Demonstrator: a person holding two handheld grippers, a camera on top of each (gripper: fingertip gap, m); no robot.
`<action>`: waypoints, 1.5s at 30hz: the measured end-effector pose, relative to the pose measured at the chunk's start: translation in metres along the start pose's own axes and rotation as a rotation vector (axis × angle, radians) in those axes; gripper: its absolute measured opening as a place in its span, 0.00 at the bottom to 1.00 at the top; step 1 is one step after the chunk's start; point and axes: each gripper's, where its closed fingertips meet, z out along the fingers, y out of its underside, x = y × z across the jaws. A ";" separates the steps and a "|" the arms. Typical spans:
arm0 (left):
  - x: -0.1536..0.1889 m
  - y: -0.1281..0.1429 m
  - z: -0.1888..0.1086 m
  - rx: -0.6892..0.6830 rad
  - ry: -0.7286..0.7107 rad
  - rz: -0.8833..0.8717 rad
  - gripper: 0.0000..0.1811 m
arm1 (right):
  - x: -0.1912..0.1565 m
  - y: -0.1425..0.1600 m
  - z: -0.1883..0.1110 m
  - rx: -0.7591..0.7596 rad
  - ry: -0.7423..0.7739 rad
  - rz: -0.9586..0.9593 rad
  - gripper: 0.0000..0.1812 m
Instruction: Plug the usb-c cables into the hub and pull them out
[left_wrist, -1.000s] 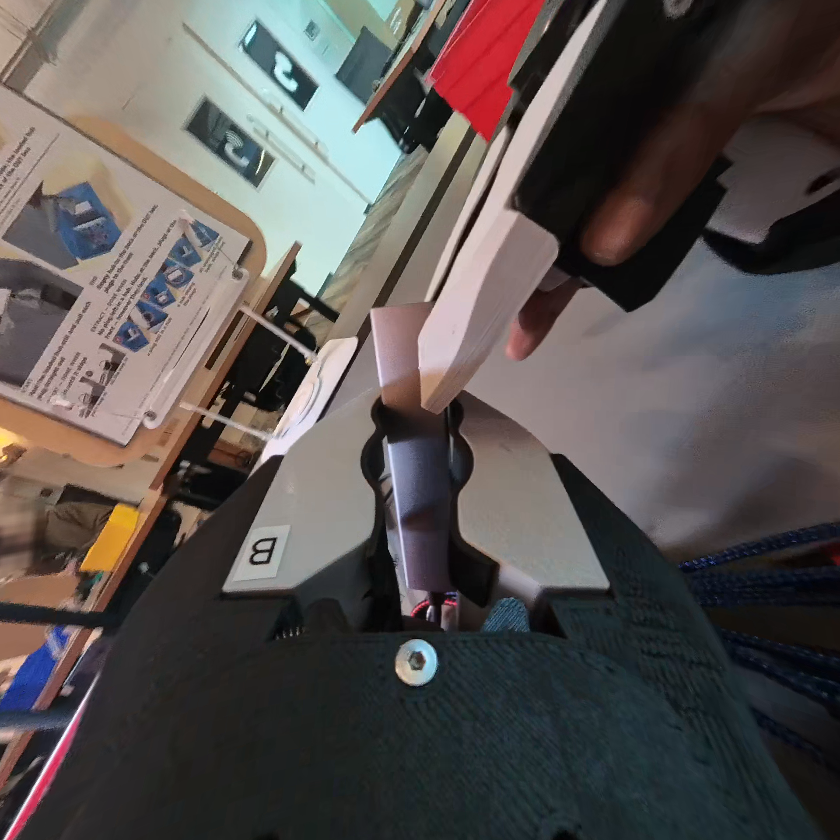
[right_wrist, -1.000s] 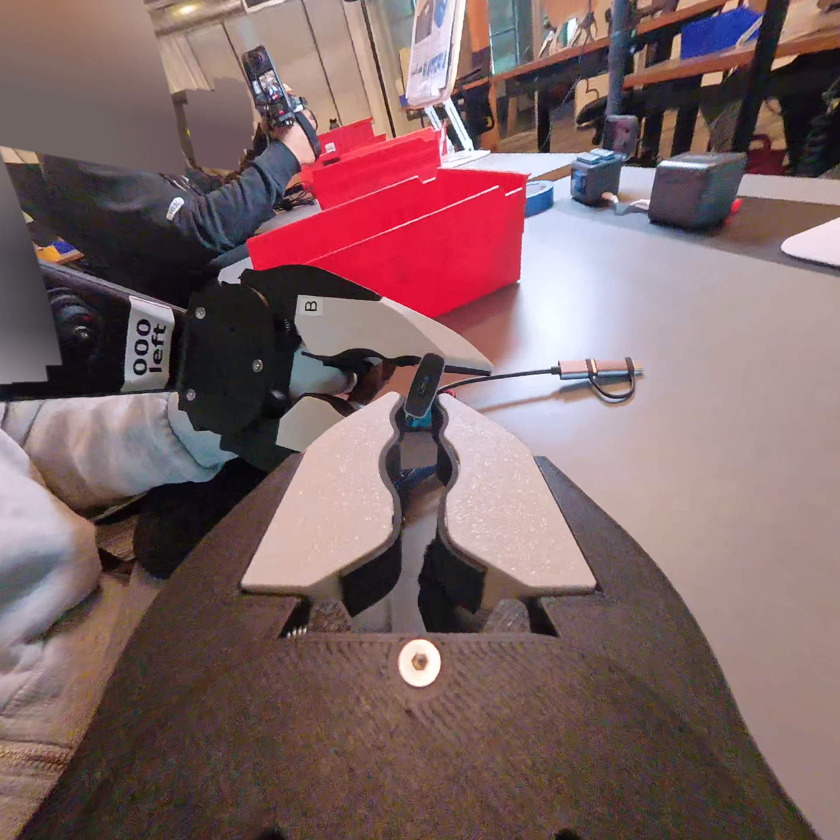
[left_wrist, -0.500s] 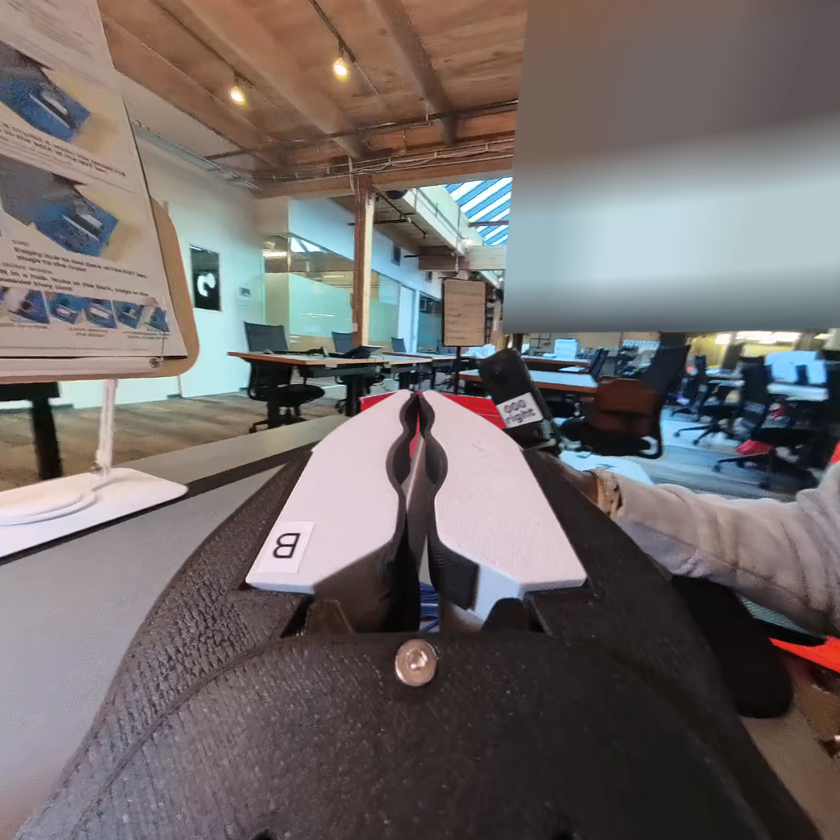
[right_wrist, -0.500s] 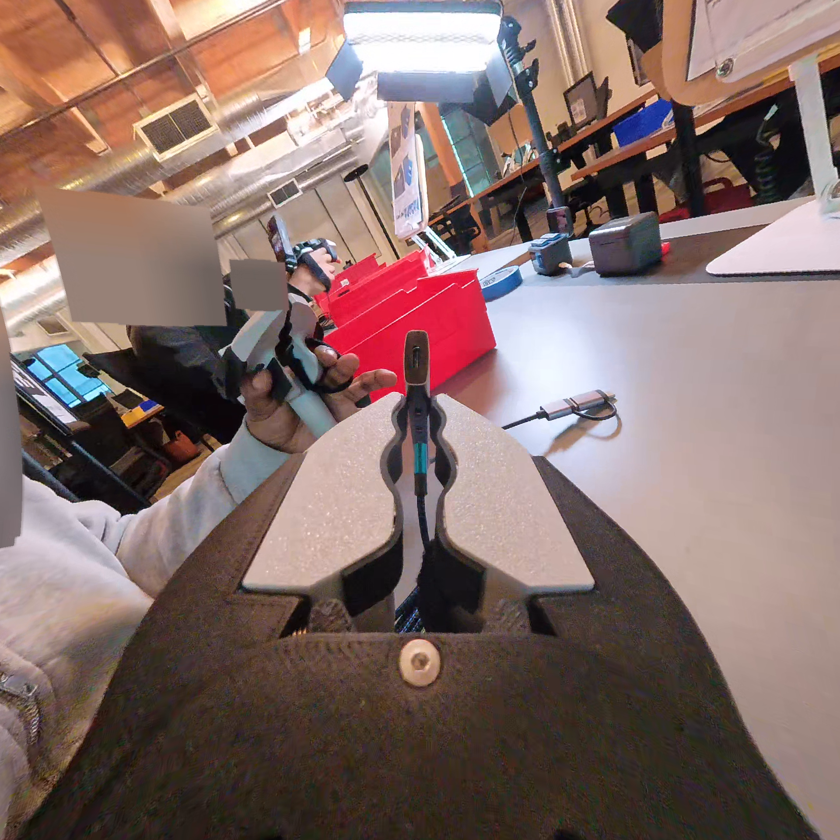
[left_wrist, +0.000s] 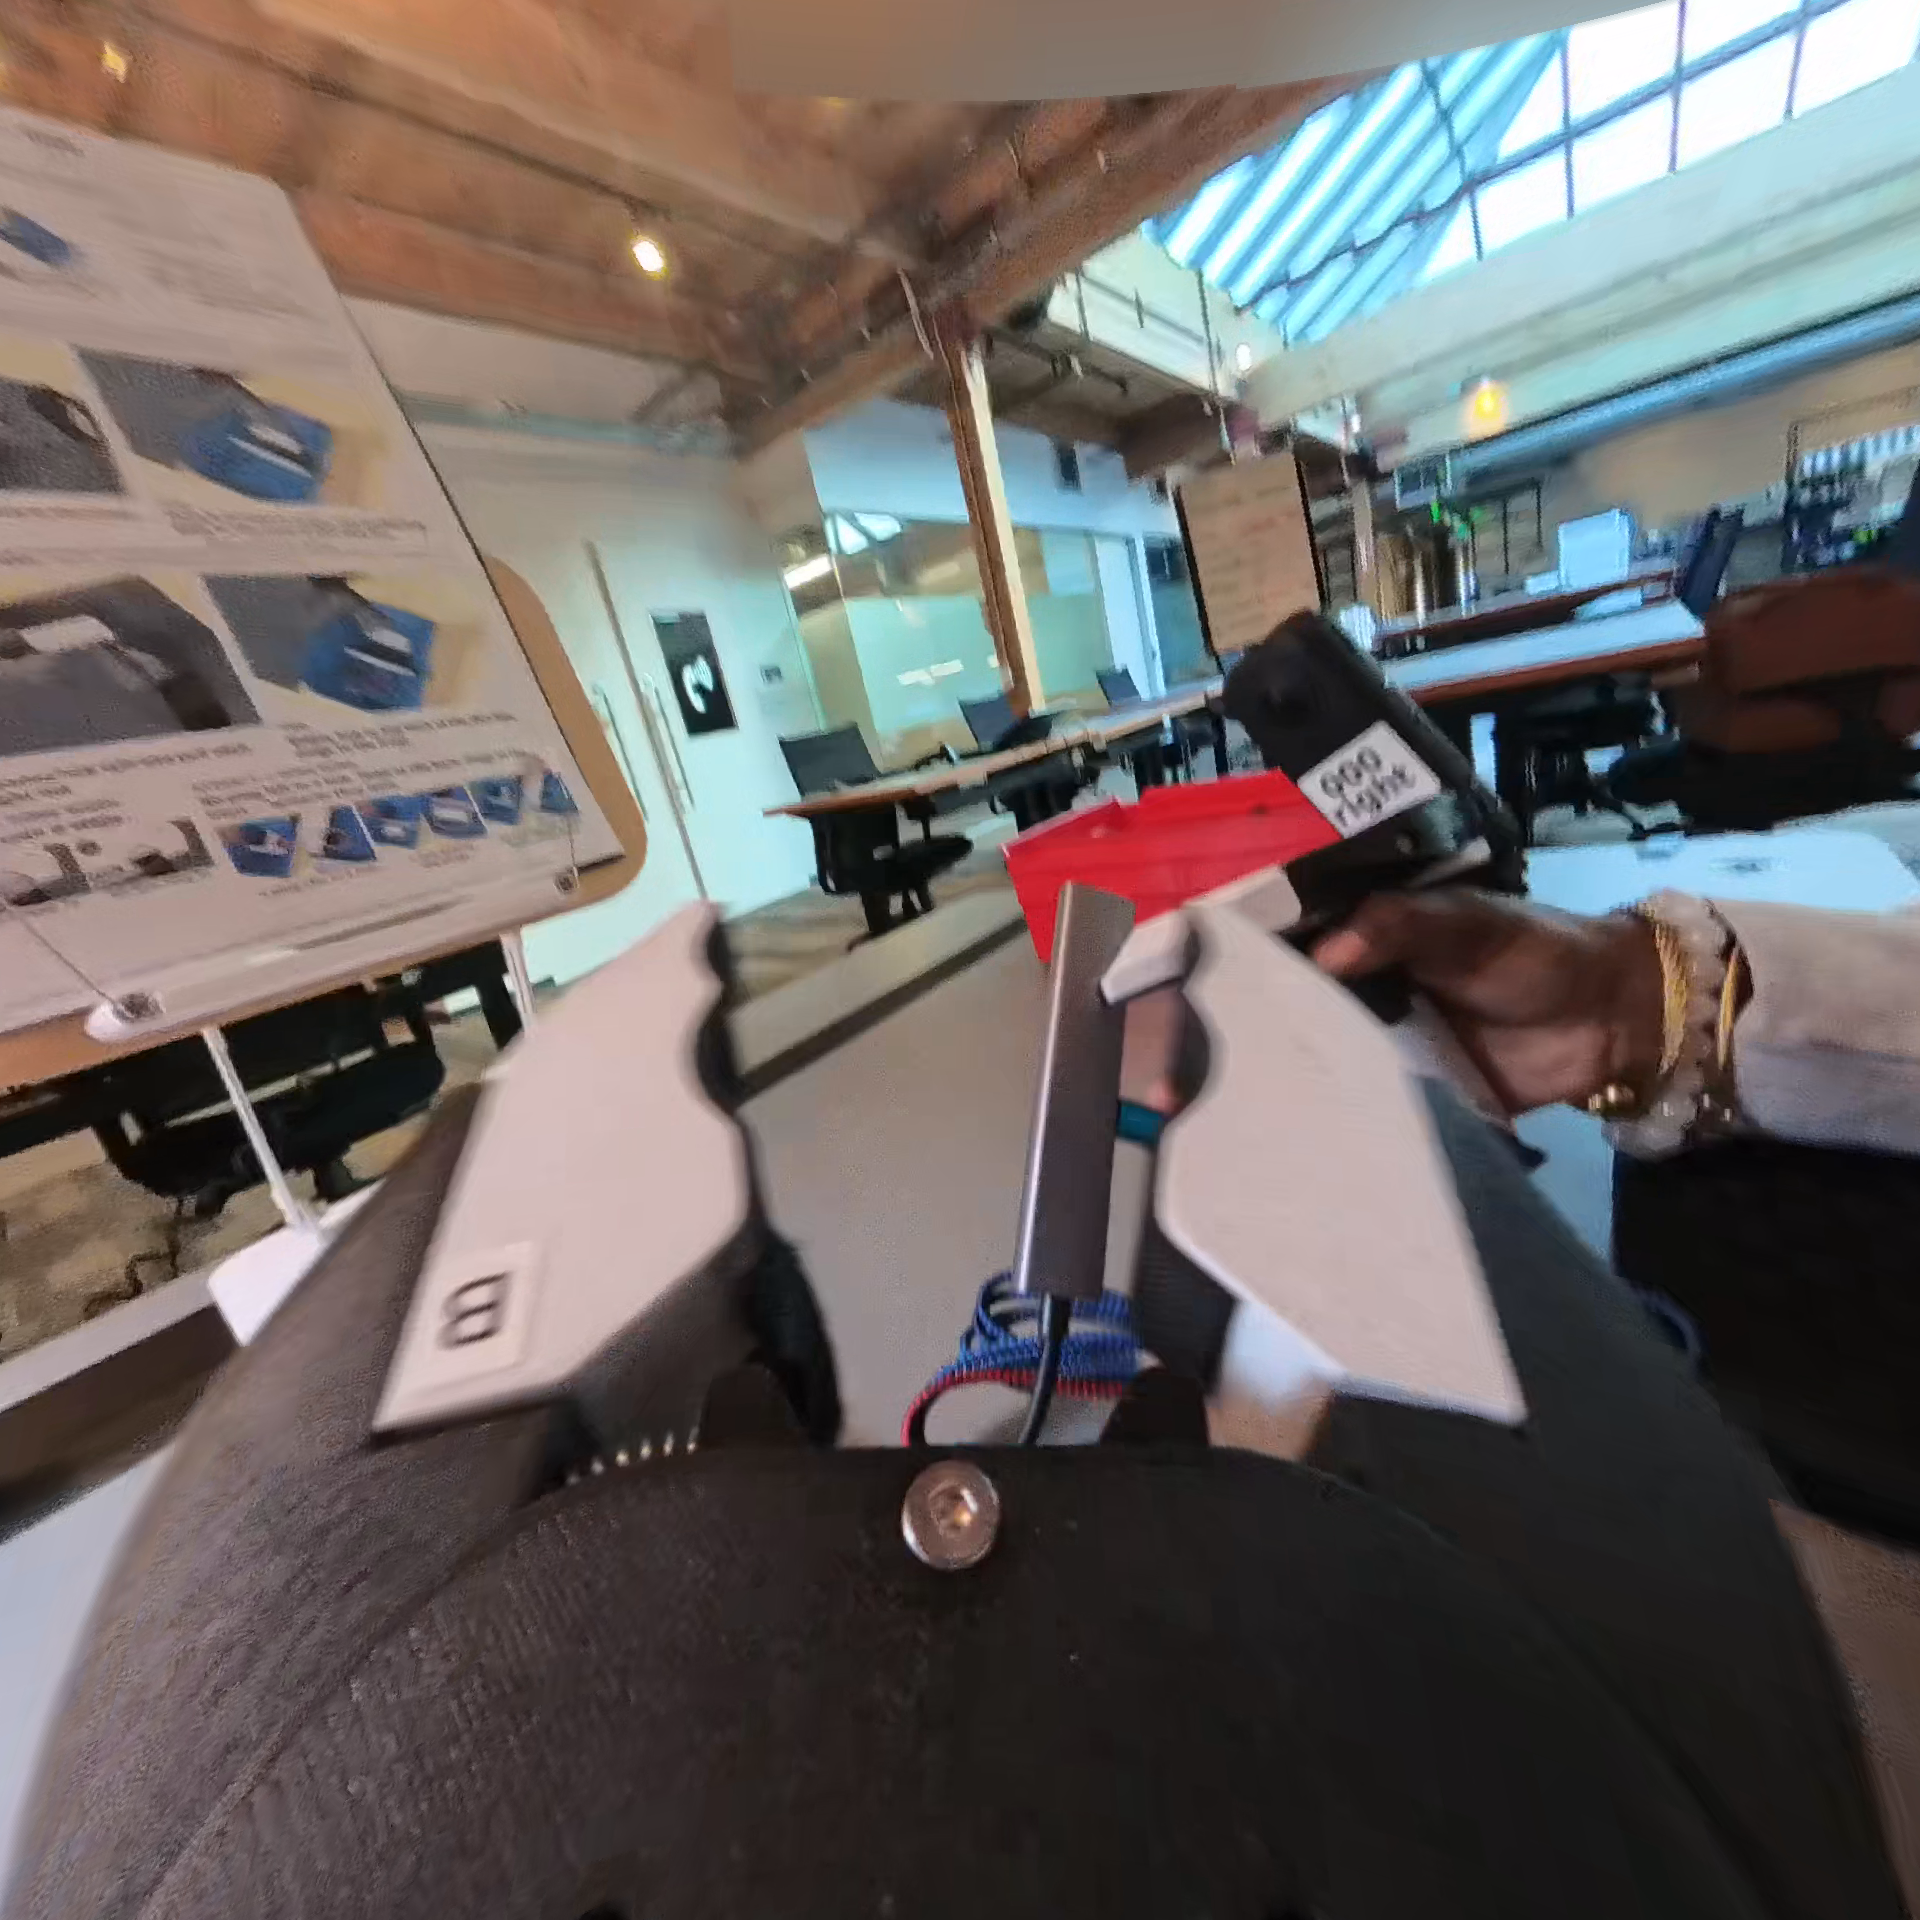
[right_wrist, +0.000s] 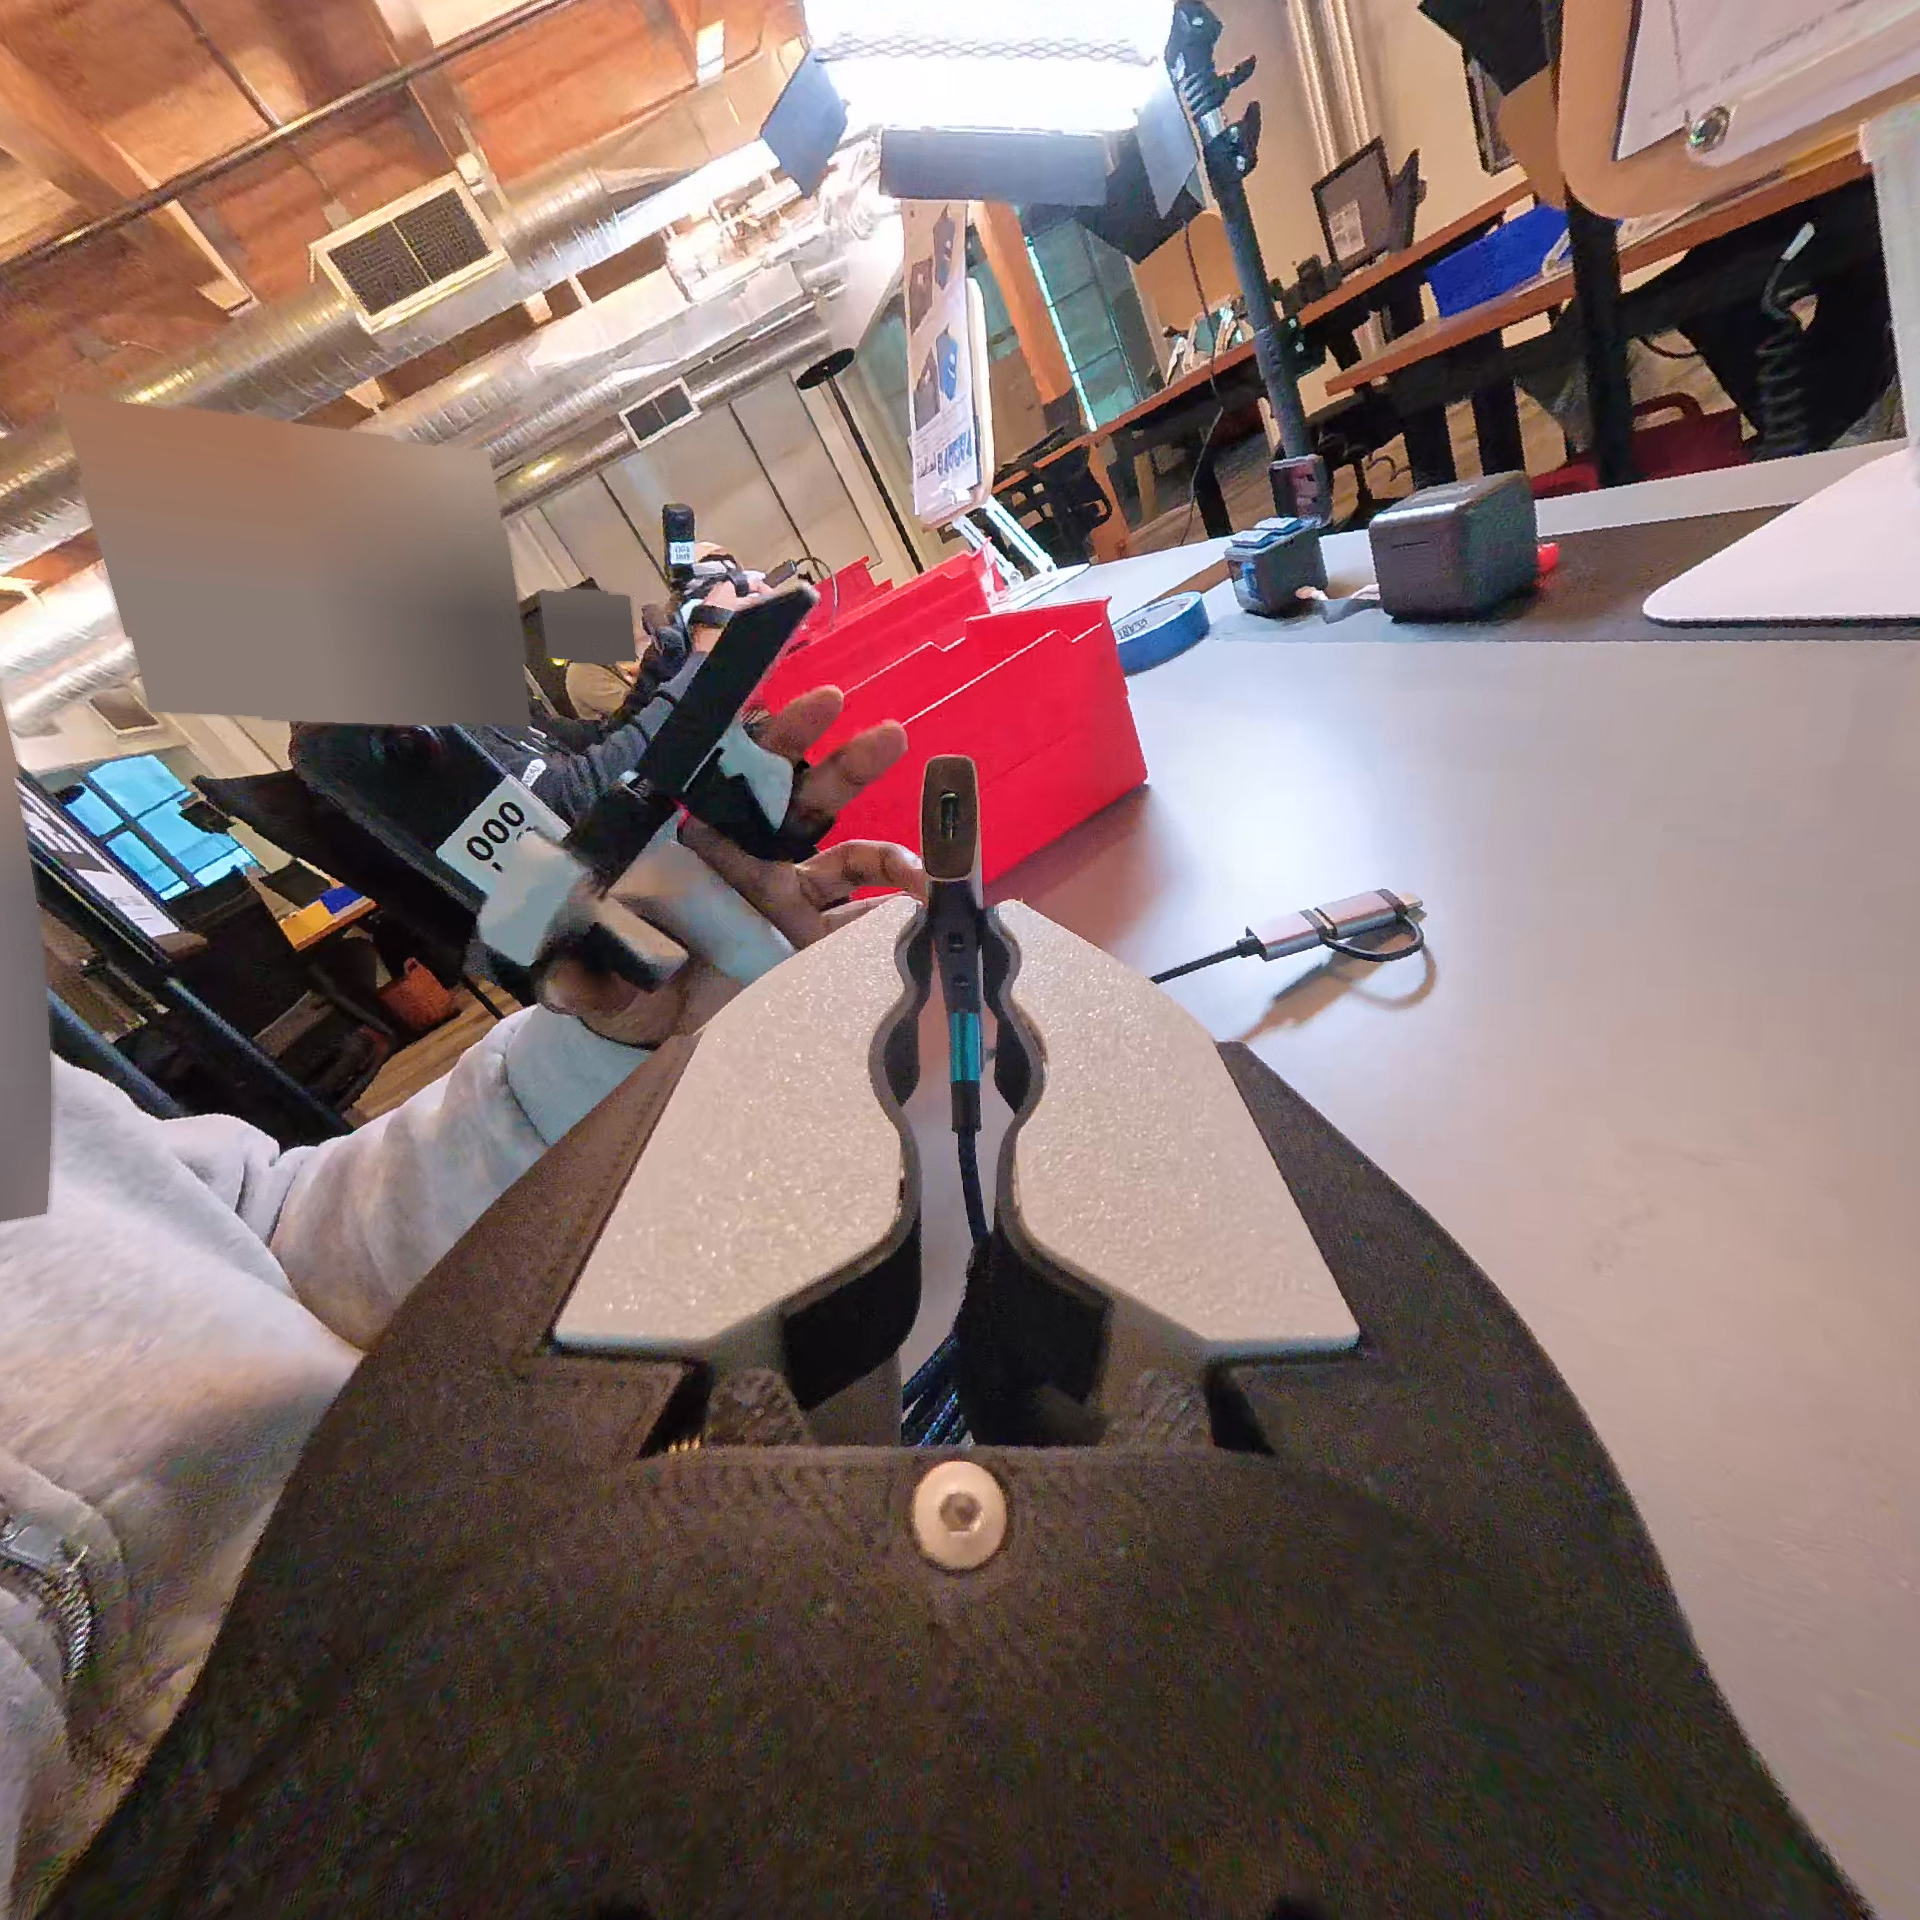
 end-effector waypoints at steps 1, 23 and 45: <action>0.000 -0.007 0.000 0.036 -0.007 -0.008 0.60 | 0.000 0.000 0.000 -0.001 -0.001 -0.002 0.05; -0.009 -0.020 -0.009 0.094 -0.094 0.082 0.08 | 0.001 0.002 0.001 -0.005 -0.009 -0.003 0.05; 0.012 0.102 0.009 -0.566 -0.020 0.561 0.41 | -0.002 0.003 0.001 -0.001 -0.032 0.025 0.05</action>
